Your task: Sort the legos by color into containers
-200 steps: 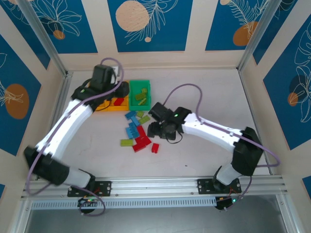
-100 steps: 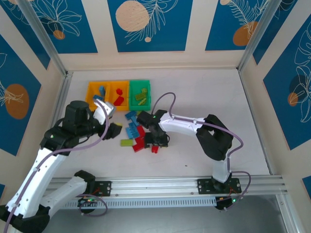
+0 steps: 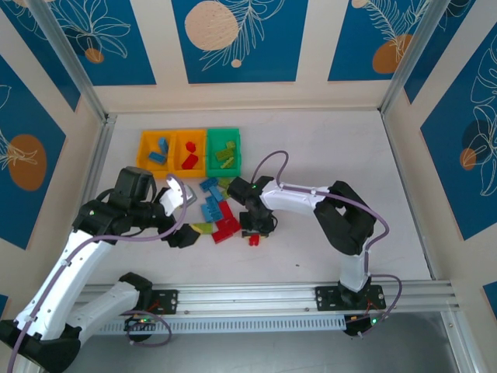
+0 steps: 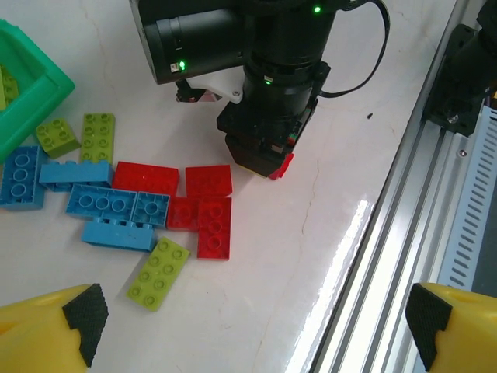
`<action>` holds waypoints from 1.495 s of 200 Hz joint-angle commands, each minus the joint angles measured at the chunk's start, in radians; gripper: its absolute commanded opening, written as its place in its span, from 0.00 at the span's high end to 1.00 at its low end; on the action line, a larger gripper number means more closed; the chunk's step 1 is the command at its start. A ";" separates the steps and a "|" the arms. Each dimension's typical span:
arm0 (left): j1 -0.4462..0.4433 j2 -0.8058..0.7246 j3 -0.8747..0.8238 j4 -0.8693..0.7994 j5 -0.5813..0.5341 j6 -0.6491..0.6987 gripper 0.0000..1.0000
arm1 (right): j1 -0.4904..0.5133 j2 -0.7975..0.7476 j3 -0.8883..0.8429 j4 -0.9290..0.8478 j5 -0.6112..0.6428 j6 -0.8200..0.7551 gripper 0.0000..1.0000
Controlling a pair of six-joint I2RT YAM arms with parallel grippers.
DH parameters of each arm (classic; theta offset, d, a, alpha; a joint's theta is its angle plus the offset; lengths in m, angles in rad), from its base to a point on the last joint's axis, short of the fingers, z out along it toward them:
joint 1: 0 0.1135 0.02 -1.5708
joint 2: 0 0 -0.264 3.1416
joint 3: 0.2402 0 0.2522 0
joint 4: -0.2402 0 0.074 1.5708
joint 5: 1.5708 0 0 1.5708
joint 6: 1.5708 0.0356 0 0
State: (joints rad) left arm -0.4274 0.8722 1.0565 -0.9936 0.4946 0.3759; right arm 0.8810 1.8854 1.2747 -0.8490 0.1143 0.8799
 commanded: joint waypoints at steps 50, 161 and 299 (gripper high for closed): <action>0.002 -0.099 -0.034 0.344 -0.302 -0.443 0.00 | -0.023 -0.246 0.084 0.455 0.119 -0.287 0.75; 0.002 -0.050 -0.082 0.240 -0.618 -1.012 0.00 | -0.112 0.618 1.179 0.375 0.138 -0.635 0.72; -0.007 0.323 -0.103 0.335 -0.469 -1.285 0.22 | -0.163 -0.015 0.642 0.195 -0.077 -0.433 0.41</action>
State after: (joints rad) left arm -0.4278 1.0904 0.9386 -0.7052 -0.0311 -0.8486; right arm 0.7376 2.0930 2.1456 -0.6540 0.0990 0.3561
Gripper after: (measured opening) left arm 0.844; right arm 0.585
